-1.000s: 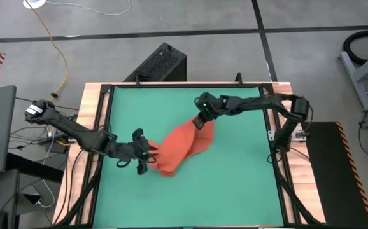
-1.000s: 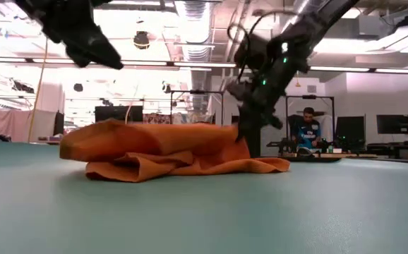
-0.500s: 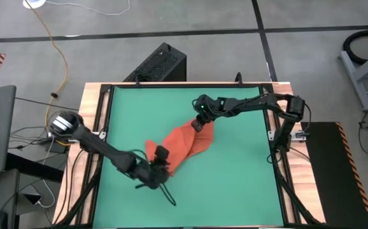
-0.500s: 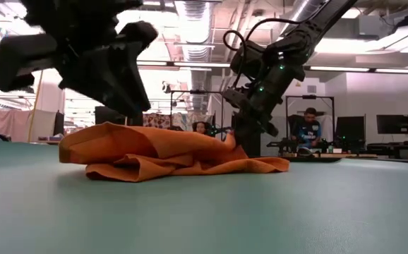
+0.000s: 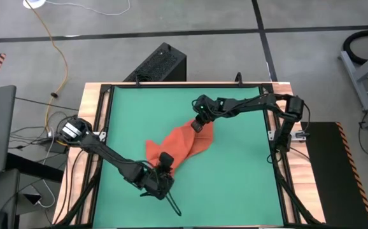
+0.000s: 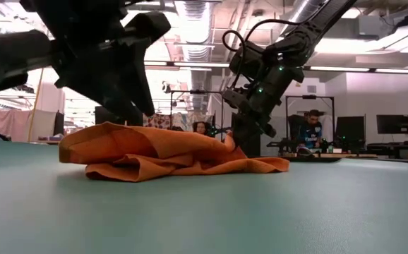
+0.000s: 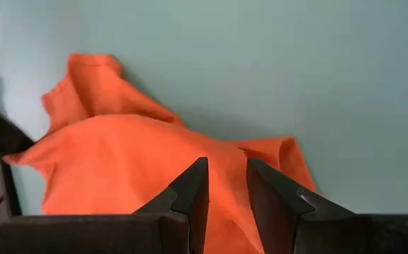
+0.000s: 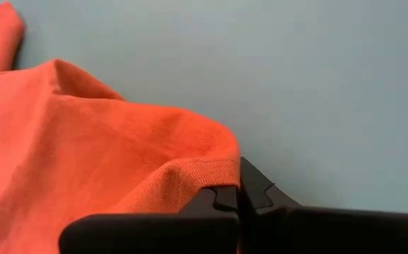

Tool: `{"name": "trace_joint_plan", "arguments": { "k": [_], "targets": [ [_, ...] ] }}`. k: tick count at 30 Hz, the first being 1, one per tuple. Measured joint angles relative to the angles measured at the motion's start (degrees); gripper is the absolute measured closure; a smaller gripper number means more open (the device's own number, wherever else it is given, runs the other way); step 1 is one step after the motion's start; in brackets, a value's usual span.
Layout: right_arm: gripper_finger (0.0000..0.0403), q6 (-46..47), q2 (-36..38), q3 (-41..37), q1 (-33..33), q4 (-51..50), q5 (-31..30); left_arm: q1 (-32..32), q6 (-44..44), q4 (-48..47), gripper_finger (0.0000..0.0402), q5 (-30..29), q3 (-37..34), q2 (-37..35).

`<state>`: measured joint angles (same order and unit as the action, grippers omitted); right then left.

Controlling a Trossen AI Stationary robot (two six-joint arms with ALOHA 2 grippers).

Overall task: Roll towel
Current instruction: Roll the orange towel

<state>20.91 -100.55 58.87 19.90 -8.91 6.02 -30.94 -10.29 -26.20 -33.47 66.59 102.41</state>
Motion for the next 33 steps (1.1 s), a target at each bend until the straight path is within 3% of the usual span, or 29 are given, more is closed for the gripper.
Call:
{"name": "trace_joint_plan", "arguments": {
  "k": [10,15,20,26,33],
  "targets": [
    [0.0402,0.0,0.0,0.0,-0.5,0.4,0.0,-0.7,1.6,-1.7,0.0314,-0.5,0.0,4.8],
    [0.0402,0.0,0.0,0.0,-0.5,0.4,0.0,-1.0,2.5,-4.4,0.0314,-8.3,1.8,9.3],
    [0.0401,0.0,0.0,0.0,-0.9,0.5,0.0,-0.6,8.7,-12.0,0.0320,-17.9,4.2,10.1],
    [0.0400,-0.3,0.0,0.0,-1.5,-0.1,0.0,0.6,12.6,-21.0,0.0391,-18.2,7.8,10.1],
    [0.0400,-0.3,1.7,0.0,-4.7,-5.3,0.0,0.0,21.6,-40.8,0.0401,-20.7,18.1,5.9]
  ]
}}
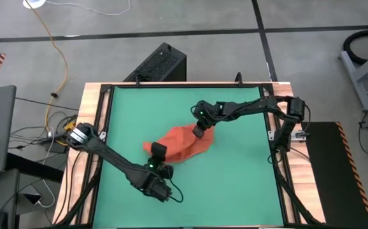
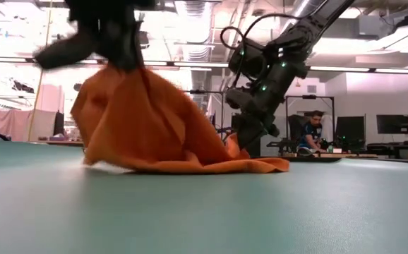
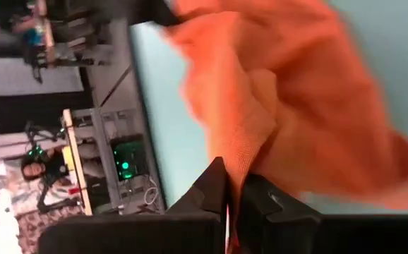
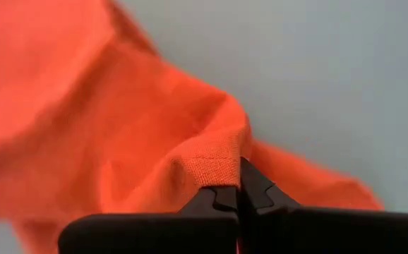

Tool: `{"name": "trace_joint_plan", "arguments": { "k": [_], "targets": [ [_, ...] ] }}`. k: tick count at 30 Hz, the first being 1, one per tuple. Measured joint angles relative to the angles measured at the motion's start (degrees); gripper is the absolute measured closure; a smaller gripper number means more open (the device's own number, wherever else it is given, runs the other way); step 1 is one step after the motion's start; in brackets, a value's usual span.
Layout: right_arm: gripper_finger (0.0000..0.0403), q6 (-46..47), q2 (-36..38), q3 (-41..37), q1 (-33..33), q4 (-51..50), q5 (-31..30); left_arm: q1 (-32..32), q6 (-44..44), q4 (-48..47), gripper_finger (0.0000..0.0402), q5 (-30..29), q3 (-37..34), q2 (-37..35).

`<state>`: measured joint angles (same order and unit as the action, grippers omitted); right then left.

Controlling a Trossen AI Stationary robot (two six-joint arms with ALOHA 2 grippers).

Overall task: Roll towel
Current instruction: Roll the orange towel

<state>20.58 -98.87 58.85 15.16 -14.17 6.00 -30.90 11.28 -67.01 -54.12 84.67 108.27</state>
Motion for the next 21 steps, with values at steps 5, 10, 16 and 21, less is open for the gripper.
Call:
{"name": "trace_joint_plan", "arguments": {
  "k": [5,10,16,21],
  "targets": [
    [0.0400,2.0,7.2,0.0,-6.8,-9.2,0.0,-1.4,11.0,-11.9,0.0401,1.3,6.5,-6.6],
    [0.0401,9.4,17.0,0.0,-18.3,-17.2,-2.4,-2.7,20.6,-11.9,0.0401,17.0,9.5,-13.3],
    [0.0401,20.4,26.6,0.0,-30.5,-18.2,-8.0,-3.3,28.7,-6.3,0.0401,23.9,9.2,-20.2],
    [0.0402,22.6,32.6,0.0,-30.5,-21.7,-12.5,0.0,28.6,-6.5,0.0402,22.5,8.1,-25.9]
  ]
}}
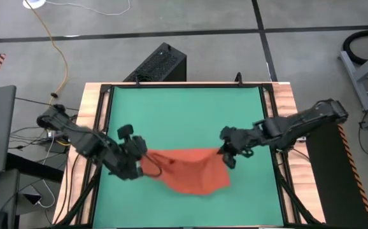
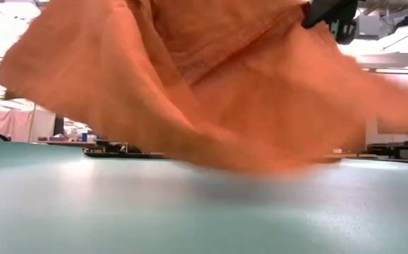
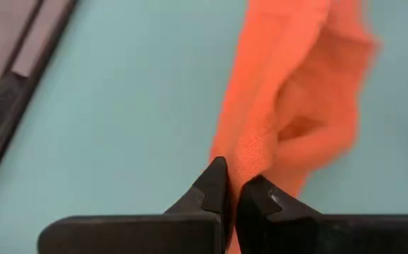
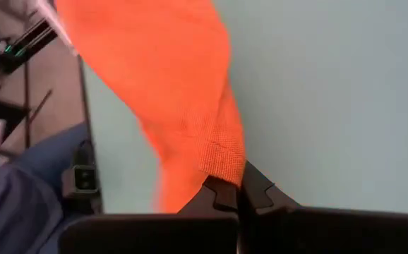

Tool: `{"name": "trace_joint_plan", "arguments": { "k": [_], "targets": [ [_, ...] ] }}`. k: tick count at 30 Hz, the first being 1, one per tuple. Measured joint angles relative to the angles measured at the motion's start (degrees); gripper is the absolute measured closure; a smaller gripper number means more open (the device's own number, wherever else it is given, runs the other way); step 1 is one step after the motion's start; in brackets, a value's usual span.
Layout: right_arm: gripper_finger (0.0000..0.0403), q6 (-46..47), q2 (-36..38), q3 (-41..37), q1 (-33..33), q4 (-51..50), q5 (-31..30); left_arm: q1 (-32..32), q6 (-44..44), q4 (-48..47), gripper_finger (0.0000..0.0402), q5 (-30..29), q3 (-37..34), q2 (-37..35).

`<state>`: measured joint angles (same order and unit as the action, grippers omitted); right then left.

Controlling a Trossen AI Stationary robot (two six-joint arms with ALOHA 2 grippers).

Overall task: Roll towel
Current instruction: Roll the orange towel

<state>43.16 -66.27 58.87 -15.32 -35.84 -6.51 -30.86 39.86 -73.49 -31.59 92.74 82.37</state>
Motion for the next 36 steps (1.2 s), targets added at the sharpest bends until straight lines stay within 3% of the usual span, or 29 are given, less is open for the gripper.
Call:
{"name": "trace_joint_plan", "arguments": {
  "k": [3,5,11,16,24,30,36],
  "targets": [
    [0.0402,0.1,0.4,0.0,3.2,-4.5,-2.5,4.1,-1.7,2.7,0.0401,0.3,-6.4,-2.8],
    [0.0402,0.0,-0.9,0.0,5.4,-6.7,-2.9,7.5,-3.4,8.0,0.0401,3.0,-14.3,-4.5],
    [0.0400,-6.4,-8.4,-0.1,11.3,-7.5,-2.8,18.2,-11.6,34.1,0.0401,16.4,-38.9,-8.7],
    [0.0401,-9.7,-15.6,-0.1,17.4,-6.9,-5.5,26.2,-18.0,43.4,0.0399,17.5,-49.2,-10.2],
    [0.0400,-15.7,-24.0,-0.2,25.9,-2.1,-4.1,31.6,-28.8,41.0,0.0323,17.5,-49.6,-10.3],
    [0.0399,-17.6,-28.0,-0.2,31.8,0.5,-4.0,31.0,-30.5,38.5,0.0252,23.1,-46.2,-10.4],
    [0.0398,-18.7,-28.7,-0.2,36.8,1.2,-5.3,28.5,-32.6,32.7,0.0231,23.3,-42.2,-11.9]
  ]
}}
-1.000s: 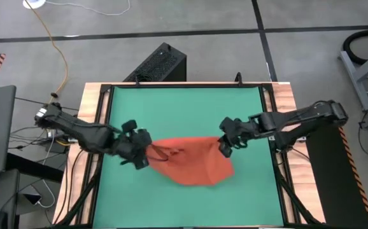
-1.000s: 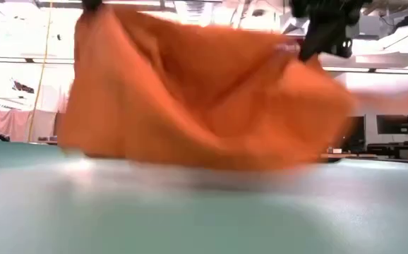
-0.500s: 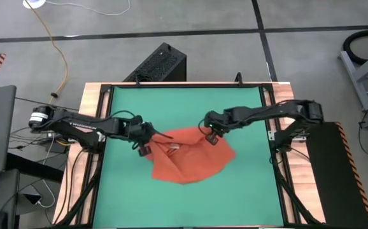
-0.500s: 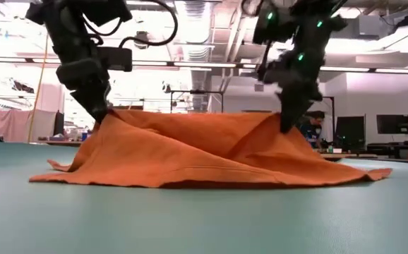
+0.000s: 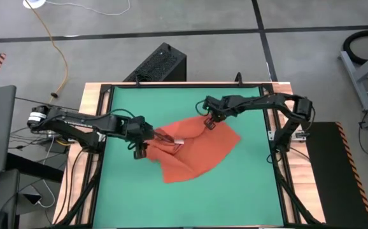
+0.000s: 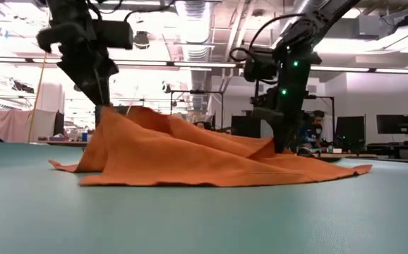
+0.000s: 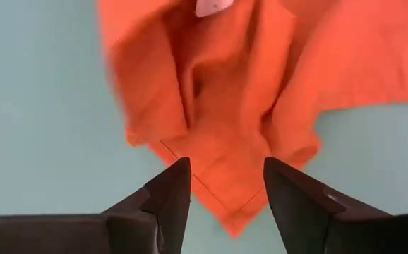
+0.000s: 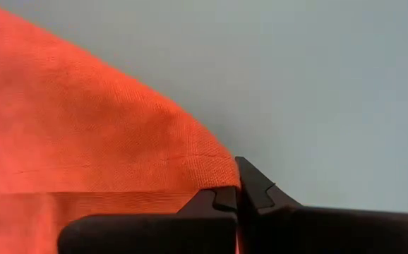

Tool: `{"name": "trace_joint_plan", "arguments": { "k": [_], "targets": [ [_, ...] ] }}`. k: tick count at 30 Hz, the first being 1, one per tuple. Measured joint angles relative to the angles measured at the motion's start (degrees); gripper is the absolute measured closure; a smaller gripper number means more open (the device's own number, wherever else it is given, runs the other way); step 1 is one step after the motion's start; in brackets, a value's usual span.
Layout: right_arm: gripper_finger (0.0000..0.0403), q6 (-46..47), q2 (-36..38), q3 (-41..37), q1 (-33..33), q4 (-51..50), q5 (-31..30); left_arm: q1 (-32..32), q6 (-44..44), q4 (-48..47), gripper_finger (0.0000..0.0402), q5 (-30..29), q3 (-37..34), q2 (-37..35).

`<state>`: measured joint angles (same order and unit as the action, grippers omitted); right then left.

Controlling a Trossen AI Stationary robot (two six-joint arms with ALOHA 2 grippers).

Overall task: Roll towel
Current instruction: Roll the orange towel

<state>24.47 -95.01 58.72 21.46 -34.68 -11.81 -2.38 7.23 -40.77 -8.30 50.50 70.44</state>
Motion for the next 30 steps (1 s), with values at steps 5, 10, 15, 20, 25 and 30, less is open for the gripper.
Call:
{"name": "trace_joint_plan", "arguments": {
  "k": [5,10,15,20,25,30],
  "targets": [
    [0.0398,-1.9,0.2,0.0,1.3,2.4,1.9,-3.5,-16.1,14.8,0.0240,-8.9,0.8,-0.7],
    [0.0398,-2.3,0.2,0.0,1.2,4.0,2.7,-5.4,-38.2,28.9,0.0243,-18.8,0.8,5.5],
    [0.0398,-2.5,0.2,0.0,1.1,4.1,2.7,-4.7,-50.3,31.0,0.0243,-15.3,0.7,17.0],
    [0.0398,-2.7,0.2,0.0,1.1,4.1,2.8,-2.4,-47.8,41.7,0.0244,-15.0,0.7,25.6],
    [0.0398,-3.4,0.2,0.0,1.0,4.2,2.8,-0.9,-41.8,49.9,0.0244,-15.4,0.8,27.5],
    [0.0398,-3.8,0.2,0.0,1.0,4.6,2.8,-0.1,-37.6,51.0,0.0244,-14.4,0.8,29.5]
  ]
}}
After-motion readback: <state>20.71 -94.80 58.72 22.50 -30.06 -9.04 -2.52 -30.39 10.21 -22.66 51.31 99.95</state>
